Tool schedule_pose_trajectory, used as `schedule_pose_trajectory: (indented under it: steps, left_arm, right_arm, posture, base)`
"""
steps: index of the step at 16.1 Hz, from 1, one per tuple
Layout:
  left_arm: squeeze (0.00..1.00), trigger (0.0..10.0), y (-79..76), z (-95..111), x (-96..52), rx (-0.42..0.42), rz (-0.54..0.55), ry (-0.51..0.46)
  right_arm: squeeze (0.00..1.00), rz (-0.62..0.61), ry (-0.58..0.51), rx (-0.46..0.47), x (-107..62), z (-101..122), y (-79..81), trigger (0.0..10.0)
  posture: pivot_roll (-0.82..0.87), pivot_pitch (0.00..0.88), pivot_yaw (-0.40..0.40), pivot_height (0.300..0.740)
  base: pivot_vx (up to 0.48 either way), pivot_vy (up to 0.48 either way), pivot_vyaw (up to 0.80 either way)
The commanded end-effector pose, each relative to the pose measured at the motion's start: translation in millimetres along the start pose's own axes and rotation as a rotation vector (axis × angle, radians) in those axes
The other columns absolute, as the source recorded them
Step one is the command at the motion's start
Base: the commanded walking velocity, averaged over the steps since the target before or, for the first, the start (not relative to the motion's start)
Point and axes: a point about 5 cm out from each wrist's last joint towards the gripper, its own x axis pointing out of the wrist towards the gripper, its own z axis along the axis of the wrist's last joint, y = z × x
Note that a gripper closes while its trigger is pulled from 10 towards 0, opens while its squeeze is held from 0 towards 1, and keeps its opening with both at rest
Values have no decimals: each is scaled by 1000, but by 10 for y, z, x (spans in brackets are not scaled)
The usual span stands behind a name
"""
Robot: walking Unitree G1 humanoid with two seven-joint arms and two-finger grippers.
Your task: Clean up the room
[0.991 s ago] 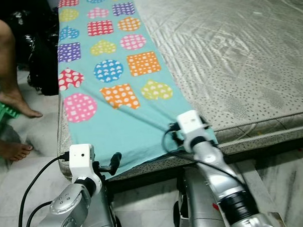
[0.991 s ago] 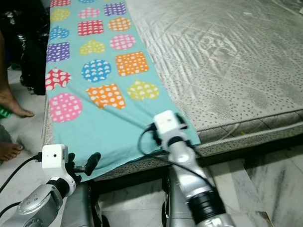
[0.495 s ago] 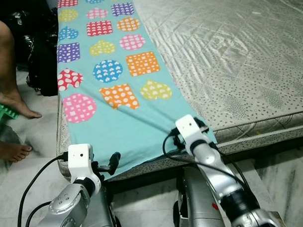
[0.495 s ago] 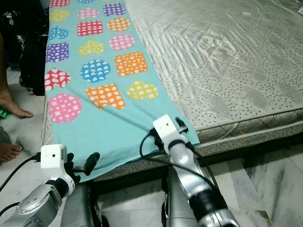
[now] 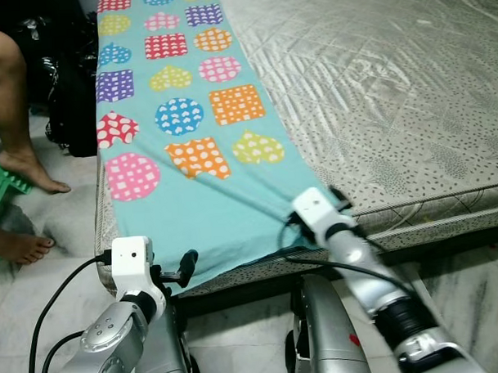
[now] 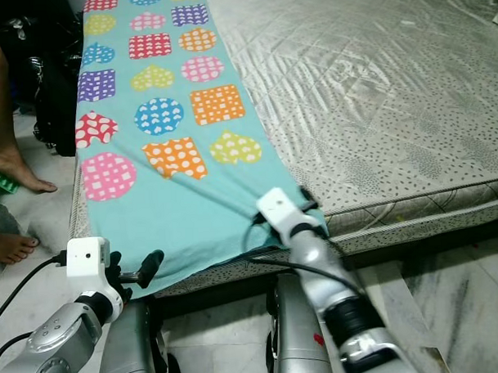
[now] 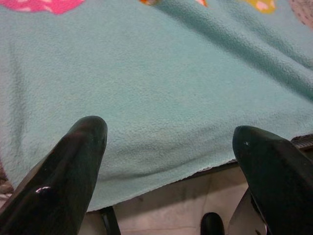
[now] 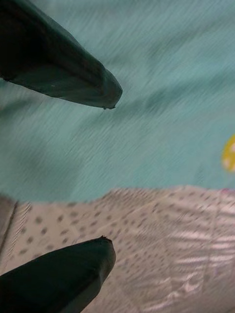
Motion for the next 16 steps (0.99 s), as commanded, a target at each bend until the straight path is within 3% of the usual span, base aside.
schedule_pose_trajectory:
  steps: [1, 6, 11, 16]
  left_arm:
    - [0, 10000, 30, -38, -4, -7, 14, 20]
    - [0, 10000, 33, -41, 0, -9, 17, 19]
    - [0, 10000, 35, -48, 8, -12, 10, 24]
    - [0, 10000, 45, -43, 23, -8, 7, 24]
  right_arm:
    - [0, 2, 6, -14, 2, -34, 9, 10000]
    - [0, 41, 16, -22, -111, -168, -12, 10000]
    - [0, 125, 12, -24, -380, -303, 112, 10000]
    - [0, 176, 23, -26, -580, -438, 90, 10000]
  posture:
    - [-29, 172, 3, 543]
    - [-31, 170, 2, 543]
    - [-44, 172, 8, 543]
    - [-52, 169, 14, 543]
  base:
    - [0, 0, 0]
    - [0, 0, 0]
    - [0, 0, 0]
    - [0, 0, 0]
